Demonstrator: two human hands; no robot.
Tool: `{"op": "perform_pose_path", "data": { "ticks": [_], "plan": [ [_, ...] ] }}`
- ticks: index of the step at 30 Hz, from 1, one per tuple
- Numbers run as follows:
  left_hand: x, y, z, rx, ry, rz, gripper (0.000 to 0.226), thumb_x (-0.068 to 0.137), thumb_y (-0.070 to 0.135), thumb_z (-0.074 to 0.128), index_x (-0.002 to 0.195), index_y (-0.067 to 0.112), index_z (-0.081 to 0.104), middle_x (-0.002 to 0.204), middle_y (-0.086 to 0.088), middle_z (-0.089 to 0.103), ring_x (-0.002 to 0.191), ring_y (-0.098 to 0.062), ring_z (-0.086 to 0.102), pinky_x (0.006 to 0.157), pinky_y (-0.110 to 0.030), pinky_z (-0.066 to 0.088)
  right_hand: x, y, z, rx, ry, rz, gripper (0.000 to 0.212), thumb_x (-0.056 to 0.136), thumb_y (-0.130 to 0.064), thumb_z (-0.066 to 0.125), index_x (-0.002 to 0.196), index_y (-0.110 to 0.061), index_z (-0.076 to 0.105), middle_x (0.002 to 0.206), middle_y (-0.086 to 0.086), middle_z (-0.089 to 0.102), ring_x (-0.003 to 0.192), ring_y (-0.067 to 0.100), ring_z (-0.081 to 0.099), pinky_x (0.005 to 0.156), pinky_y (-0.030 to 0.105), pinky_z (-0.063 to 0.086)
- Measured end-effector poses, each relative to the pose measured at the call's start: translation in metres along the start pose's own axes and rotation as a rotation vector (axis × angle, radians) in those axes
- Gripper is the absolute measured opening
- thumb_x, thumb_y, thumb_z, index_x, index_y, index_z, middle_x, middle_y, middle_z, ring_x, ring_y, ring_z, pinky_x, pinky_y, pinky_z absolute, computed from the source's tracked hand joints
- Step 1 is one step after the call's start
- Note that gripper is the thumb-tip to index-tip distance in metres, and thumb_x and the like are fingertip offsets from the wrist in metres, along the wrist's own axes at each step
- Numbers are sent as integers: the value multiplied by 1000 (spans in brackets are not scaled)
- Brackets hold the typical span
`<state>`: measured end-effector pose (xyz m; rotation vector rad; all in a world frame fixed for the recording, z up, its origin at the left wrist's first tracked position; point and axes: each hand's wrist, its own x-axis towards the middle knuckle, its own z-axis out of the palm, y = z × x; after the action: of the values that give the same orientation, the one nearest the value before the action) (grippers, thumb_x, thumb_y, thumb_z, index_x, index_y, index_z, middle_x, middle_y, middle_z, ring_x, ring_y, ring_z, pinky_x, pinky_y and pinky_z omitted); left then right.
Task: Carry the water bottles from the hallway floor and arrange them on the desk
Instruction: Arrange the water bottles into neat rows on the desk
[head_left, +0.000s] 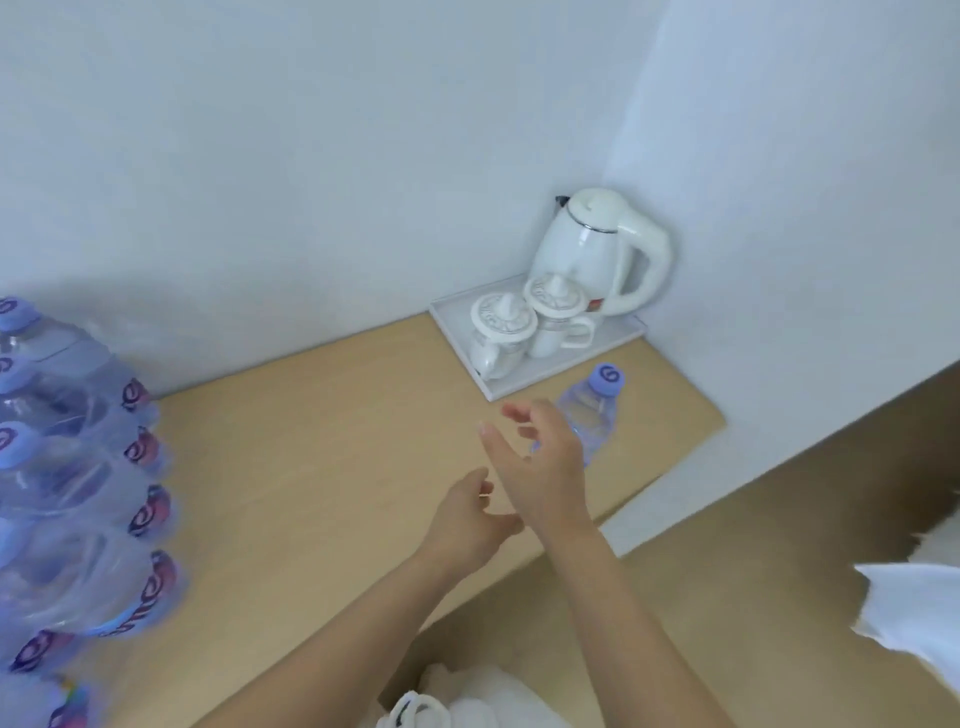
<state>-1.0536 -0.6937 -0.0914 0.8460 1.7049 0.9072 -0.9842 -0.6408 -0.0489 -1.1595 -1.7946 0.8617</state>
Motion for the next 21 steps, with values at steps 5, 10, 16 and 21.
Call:
{"op": "perform_pose_path", "data": {
  "ticks": [5,10,16,21],
  "plan": [
    [11,17,27,-18,-51,-10,75,78,14,71,143,12,33,127,0,47,109,-11,47,87,-24,40,16,24,-46,-234,371,54,55,70,-21,76,118,-9,51,97,-11,39,92,6,29,74,14,27],
    [11,10,30,-41,-21,-46,73,77,13,71,141,14,35,120,4,47,108,-11,48,80,-22,39,37,55,-56,58,-53,295,67,72,-9,74,129,-16,40,127,1,42,118,17,44,94,29,41],
    [-1,-11,10,56,60,-51,84,73,14,76,143,13,32,129,2,46,110,-9,45,85,-22,38,33,52,-52,114,-21,294,60,67,-11,77,113,-31,44,115,-5,53,106,13,54,81,21,46],
    [-23,-23,-11,129,51,85,109,62,24,87,147,24,19,141,13,34,128,-1,35,100,-20,32,17,11,-44,199,-132,299,45,55,-32,78,87,-43,47,86,-19,59,78,-8,57,63,17,42]
  ]
}}
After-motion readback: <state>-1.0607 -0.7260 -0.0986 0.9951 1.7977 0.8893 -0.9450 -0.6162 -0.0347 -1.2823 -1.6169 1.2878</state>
